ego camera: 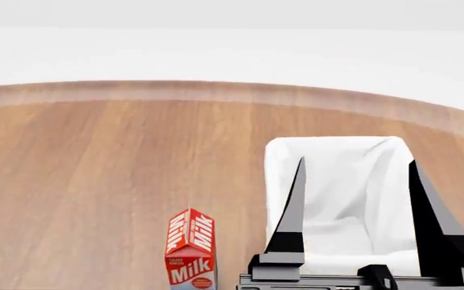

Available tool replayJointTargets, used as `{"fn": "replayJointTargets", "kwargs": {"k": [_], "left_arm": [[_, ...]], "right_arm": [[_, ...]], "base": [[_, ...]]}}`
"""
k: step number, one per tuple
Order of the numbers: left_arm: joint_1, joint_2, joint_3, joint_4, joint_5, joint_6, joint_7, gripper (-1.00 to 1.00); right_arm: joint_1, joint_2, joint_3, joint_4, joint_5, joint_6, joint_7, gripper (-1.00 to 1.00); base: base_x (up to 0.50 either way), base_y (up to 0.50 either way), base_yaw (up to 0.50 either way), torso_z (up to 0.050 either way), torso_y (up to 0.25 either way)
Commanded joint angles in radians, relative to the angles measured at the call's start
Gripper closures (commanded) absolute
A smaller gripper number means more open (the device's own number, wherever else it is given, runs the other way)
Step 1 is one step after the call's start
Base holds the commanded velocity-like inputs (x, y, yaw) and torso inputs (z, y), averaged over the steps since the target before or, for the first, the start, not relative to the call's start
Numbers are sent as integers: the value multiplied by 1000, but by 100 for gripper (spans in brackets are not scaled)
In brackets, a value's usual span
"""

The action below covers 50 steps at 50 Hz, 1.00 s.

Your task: Pick up the alphabet soup and the tomato sauce, and put them in the basket.

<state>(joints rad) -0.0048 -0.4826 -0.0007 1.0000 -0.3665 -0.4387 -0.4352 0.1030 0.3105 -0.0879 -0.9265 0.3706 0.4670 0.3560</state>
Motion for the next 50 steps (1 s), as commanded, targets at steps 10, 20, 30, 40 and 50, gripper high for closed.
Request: {"fn": "replayJointTargets", "kwargs": {"k": [10, 20, 30, 40, 50], "left_arm": [[3, -14, 6, 0, -8, 7, -16, -100], [-21, -24, 10, 0, -24, -16, -28, -100], [-38, -41, 8, 18, -44, -45, -49, -100], [-70, -65, 10, 39, -78, -83, -81, -100], [-91, -173, 69, 43, -143, -42, -203, -100]], "right_arm": [[62, 28, 26, -67, 119, 122, 53, -100], [718, 325, 89, 16, 1289, 503, 693, -100], [1058, 413, -223, 220, 1709, 563, 983, -100], [1143, 499, -354, 197, 1928, 536, 1126, -100], [862, 590, -428, 52, 1859, 535, 1139, -100]], "base": [[29, 0, 0, 0, 0], [0, 0, 0, 0, 0], [0, 0, 0, 0, 0], [0, 0, 0, 0, 0], [0, 0, 0, 0, 0]]}}
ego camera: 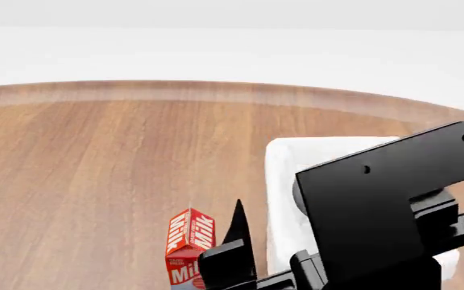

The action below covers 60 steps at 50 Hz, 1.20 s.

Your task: Pick up the alphabet soup and the tomato sauce, and put them in the basket.

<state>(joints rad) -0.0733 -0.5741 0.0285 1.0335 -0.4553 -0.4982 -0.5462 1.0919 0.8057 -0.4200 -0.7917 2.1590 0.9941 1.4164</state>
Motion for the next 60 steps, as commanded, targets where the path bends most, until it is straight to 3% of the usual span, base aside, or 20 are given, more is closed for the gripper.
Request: {"fn": "replayJointTargets", "kwargs": {"k": [1, 6, 10, 13, 19, 26, 31, 42, 60], "left_arm": [[-19, -88, 41, 8, -56, 22, -98, -100], [-27, -126, 69, 9, -73, 41, -141, -100], [-30, -142, 83, 4, -79, 55, -157, -100], [-31, -155, 87, 6, -85, 62, -170, -100], [-28, -166, 104, 0, -81, 79, -183, -100], [-18, -174, 112, -12, -76, 102, -187, -100], [-20, -182, 114, -10, -81, 104, -196, -100], [-27, -193, 127, -10, -85, 110, -209, -100], [-47, -208, 148, -15, -95, 113, -229, -100]], "right_arm": [[-250, 105, -71, -112, 2, -7, 42, -100], [-481, 145, -69, -132, -106, -27, 10, -100], [-493, 151, -87, -137, -59, -50, 23, -100], [-642, 159, -70, -143, -179, -51, -43, -100], [-710, 172, -85, -168, -103, -130, 0, -100], [-923, 171, -67, -161, -225, -182, -83, -100], [-941, 174, -122, -156, -187, -172, -19, -100], [-1086, 180, -113, -145, -285, -195, -115, -100], [-1070, 226, -54, -130, -304, -227, -144, -100]], "base": [[0, 0, 0, 0, 0], [0, 0, 0, 0, 0], [0, 0, 0, 0, 0], [0, 0, 0, 0, 0], [0, 0, 0, 0, 0], [0, 0, 0, 0, 0], [0, 0, 0, 0, 0], [0, 0, 0, 0, 0], [0, 0, 0, 0, 0]]}}
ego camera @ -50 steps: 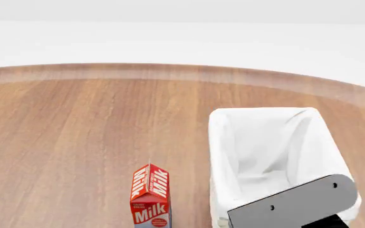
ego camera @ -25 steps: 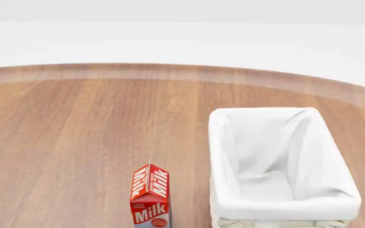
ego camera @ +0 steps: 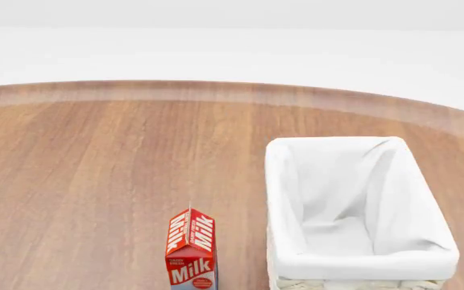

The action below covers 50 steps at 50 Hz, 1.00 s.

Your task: Pick up the alphabet soup and the tomato sauce, and put them in the basket.

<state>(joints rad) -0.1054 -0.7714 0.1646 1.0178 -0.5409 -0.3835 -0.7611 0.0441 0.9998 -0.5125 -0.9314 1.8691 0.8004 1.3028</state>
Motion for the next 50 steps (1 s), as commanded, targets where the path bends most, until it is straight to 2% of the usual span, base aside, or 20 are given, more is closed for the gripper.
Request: {"fn": "replayJointTargets", "kwargs": {"k": [1, 19, 50], "left_arm": [[-15, -11, 12, 1, -10, 0, -15, -100], [-23, -30, 30, 3, -15, 11, -35, -100], [-35, -57, 57, 3, -23, 23, -67, -100]], "right_arm": [[-24, 35, 40, 9, -18, -33, -35, -100], [-51, 50, 94, 81, -70, -72, -159, -100], [-117, 14, 80, 198, -205, -84, -281, -100]], "base": [[0, 0, 0, 0, 0], [0, 0, 0, 0, 0], [0, 0, 0, 0, 0]]}}
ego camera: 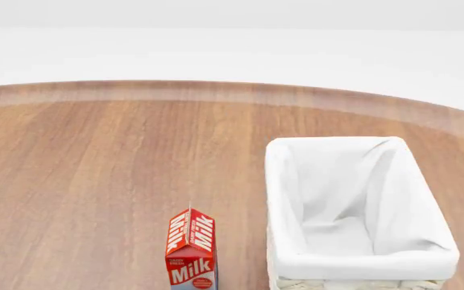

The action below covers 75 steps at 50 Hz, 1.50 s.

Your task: Pick up the alphabet soup and the tomato sauce, and put them in the basket.

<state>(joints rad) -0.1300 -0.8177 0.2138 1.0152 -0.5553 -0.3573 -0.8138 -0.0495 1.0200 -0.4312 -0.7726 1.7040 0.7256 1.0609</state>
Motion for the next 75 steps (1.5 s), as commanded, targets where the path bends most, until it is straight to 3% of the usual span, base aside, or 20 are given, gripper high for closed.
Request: {"fn": "replayJointTargets", "kwargs": {"k": [1, 75], "left_arm": [[-11, -11, 11, 4, -7, -3, -14, -100], [-46, -76, 58, 3, -39, 30, -77, -100]], "right_arm": [[-26, -7, 0, 42, -42, -11, -43, -100], [-110, -99, -57, 251, -292, -71, -258, -100]], "base": [[0, 0, 0, 0, 0], [0, 0, 0, 0, 0]]}}
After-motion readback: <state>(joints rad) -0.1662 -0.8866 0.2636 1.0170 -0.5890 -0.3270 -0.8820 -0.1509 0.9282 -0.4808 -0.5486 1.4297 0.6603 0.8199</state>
